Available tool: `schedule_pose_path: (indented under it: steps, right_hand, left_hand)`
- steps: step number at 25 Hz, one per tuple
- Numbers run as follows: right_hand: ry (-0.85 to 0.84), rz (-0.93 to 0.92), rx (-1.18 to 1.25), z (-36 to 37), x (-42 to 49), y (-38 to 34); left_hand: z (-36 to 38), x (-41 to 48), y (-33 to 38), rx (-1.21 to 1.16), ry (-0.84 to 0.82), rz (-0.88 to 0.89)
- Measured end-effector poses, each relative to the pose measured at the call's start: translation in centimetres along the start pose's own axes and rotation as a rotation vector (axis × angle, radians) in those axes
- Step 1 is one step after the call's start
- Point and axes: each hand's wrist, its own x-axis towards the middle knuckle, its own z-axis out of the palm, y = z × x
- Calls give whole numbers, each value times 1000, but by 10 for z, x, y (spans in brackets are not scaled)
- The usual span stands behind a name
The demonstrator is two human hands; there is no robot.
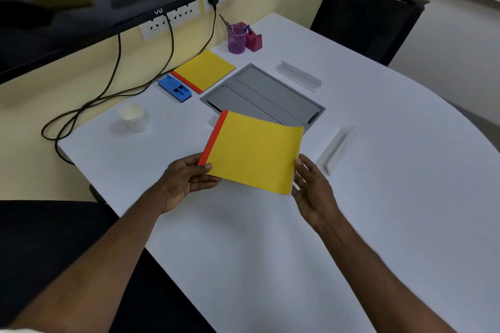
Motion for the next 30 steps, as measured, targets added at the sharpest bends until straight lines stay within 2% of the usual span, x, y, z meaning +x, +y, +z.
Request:
schedule_pose_path:
  steps: [4, 9, 13, 19, 22, 26, 30]
  right_hand:
    - [-85, 21, 267, 23, 0, 13]
    - [-146, -106, 59, 53, 15, 33]
    - [-132, -136, -121, 63, 37, 36]
    - [-158, -167, -152, 84, 72, 47]
    - [-132, -190, -187, 101, 101, 37]
    - [-134, -153, -218, 121, 151, 16]
    - [-126, -147, -326, 141, 209, -3]
  left_hand:
    - [23, 11, -3, -64, 53, 85]
    - [40, 21, -13, -193, 78, 110]
    - [35, 31, -15, -164, 124, 105]
    - [30, 52, -12, -120, 166, 163]
    - [19, 68, -8, 163, 273, 264]
    - [-28, 98, -21, 600, 518, 329]
    - [-77, 134, -48, 1139, 526, 265]
